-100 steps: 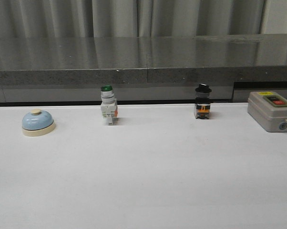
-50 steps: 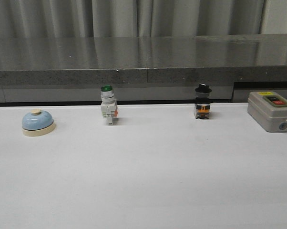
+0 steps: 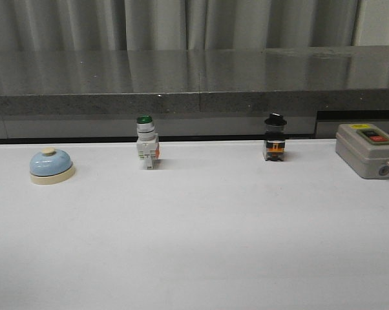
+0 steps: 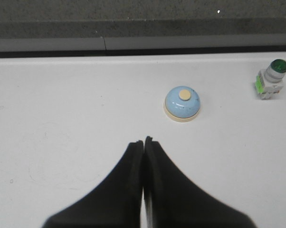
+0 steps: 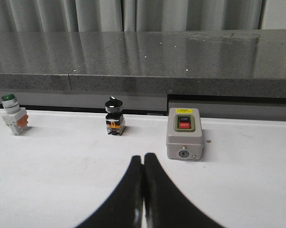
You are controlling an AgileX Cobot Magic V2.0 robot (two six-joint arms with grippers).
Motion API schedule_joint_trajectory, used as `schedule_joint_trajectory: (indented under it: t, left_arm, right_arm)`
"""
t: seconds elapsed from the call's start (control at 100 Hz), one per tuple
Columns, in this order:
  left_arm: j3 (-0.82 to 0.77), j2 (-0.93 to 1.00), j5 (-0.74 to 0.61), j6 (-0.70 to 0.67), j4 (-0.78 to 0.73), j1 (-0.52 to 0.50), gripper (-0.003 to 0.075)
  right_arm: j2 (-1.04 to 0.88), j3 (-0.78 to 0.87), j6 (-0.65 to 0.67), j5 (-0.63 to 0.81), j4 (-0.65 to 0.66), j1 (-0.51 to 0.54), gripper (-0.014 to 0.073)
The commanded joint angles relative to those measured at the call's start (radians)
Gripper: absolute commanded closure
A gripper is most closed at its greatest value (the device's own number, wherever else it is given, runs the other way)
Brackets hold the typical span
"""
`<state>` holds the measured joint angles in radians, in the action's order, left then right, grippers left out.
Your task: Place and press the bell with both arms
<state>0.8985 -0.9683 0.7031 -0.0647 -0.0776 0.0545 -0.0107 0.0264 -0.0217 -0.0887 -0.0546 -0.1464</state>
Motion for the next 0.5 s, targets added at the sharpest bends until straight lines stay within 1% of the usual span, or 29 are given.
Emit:
schedule_joint_trajectory:
  t: [0.0, 0.19, 0.22, 0.27, 0.34, 0.37, 0.39, 0.4, 0.41, 0.42, 0.43, 0.46, 0.48, 0.49]
  left_arm:
    - [0.071, -0.089, -0.041, -0.006, 0.007, 0.0, 0.074]
    - [0.139, -0.248, -0.036, -0.006, 0.009, 0.0, 0.0732]
    - [0.146, -0.263, -0.032, -0.006, 0.008, 0.0, 0.0717]
    - [0.156, -0.283, -0.024, -0.006, 0.011, 0.0, 0.0666]
    - [0.166, -0.301, -0.013, -0.006, 0.011, 0.0, 0.0534]
    - [0.169, -0.308, -0.013, -0.006, 0.011, 0.0, 0.0449]
    - [0.169, -0.308, -0.015, -0.006, 0.011, 0.0, 0.0412]
    - [0.169, -0.308, -0.016, -0.006, 0.011, 0.0, 0.0373]
    - [0.169, -0.309, -0.017, -0.006, 0.011, 0.0, 0.0353]
    - [0.169, -0.31, -0.02, -0.006, 0.011, 0.0, 0.0314]
    - [0.169, -0.31, -0.02, -0.006, 0.011, 0.0, 0.0295]
    - [0.169, -0.31, -0.028, -0.006, 0.011, 0.0, 0.0204]
    - [0.169, -0.31, -0.034, -0.006, 0.011, 0.0, 0.0171]
    - [0.169, -0.31, -0.036, -0.006, 0.011, 0.0, 0.0142]
  right_arm:
    - [-0.018, -0.013, -0.004, 0.082, -0.001, 0.008, 0.0654]
    - [-0.018, -0.013, -0.004, 0.082, -0.001, 0.008, 0.0654]
    - [-0.018, -0.013, -0.004, 0.082, -0.001, 0.008, 0.0654]
    - [-0.018, -0.013, -0.004, 0.082, -0.001, 0.008, 0.0654]
    - [-0.018, -0.013, -0.004, 0.082, -0.001, 0.008, 0.0654]
    - [-0.018, -0.013, -0.004, 0.082, -0.001, 0.008, 0.0654]
    - [-0.018, -0.013, -0.004, 0.082, -0.001, 0.008, 0.0654]
    - [-0.018, -0.013, -0.004, 0.082, -0.001, 0.008, 0.0654]
    - [-0.018, -0.013, -0.004, 0.082, -0.001, 0.008, 0.0654]
    - [-0.018, -0.013, -0.004, 0.082, -0.001, 0.008, 0.0654]
    - [-0.018, -0.013, -0.004, 0.082, -0.001, 0.008, 0.0654]
    - [-0.018, -0.013, -0.004, 0.082, -0.001, 0.008, 0.0654]
    - [-0.018, -0.013, -0.004, 0.082, -0.001, 0.008, 0.0654]
    - [-0.018, -0.013, -0.004, 0.082, -0.001, 0.008, 0.0654]
